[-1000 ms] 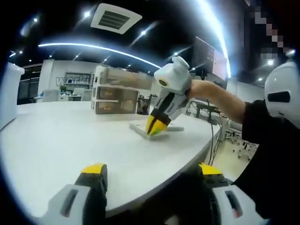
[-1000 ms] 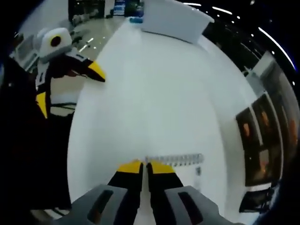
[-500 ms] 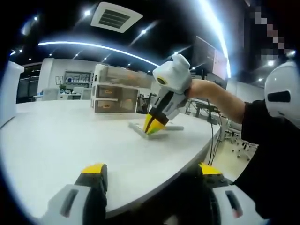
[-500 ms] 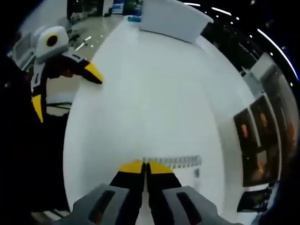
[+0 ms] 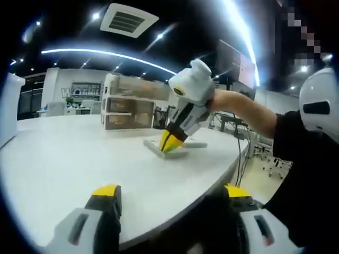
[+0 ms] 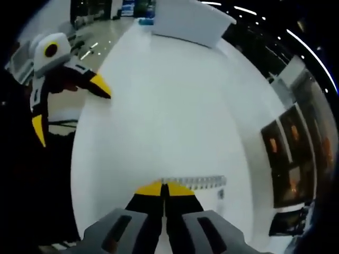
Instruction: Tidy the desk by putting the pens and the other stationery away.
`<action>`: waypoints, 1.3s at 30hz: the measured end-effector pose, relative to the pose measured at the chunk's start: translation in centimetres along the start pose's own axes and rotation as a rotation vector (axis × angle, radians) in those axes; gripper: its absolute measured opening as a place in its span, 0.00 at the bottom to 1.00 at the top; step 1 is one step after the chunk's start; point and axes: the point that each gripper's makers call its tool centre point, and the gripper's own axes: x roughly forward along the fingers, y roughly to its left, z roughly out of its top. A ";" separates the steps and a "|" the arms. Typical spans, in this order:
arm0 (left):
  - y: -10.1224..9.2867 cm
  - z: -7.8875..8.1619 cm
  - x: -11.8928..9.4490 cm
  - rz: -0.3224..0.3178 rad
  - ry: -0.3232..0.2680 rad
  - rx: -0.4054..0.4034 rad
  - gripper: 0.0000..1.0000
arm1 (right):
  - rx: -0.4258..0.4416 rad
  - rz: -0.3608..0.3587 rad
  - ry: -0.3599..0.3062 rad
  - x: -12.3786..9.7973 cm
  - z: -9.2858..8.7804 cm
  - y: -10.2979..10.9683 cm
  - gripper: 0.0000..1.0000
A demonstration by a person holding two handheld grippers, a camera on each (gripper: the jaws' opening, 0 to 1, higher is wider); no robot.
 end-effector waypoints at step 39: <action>0.3 5.8 11.8 -0.018 -0.178 -0.476 0.64 | 0.088 0.018 -0.207 -3.5 6.2 0.0 0.00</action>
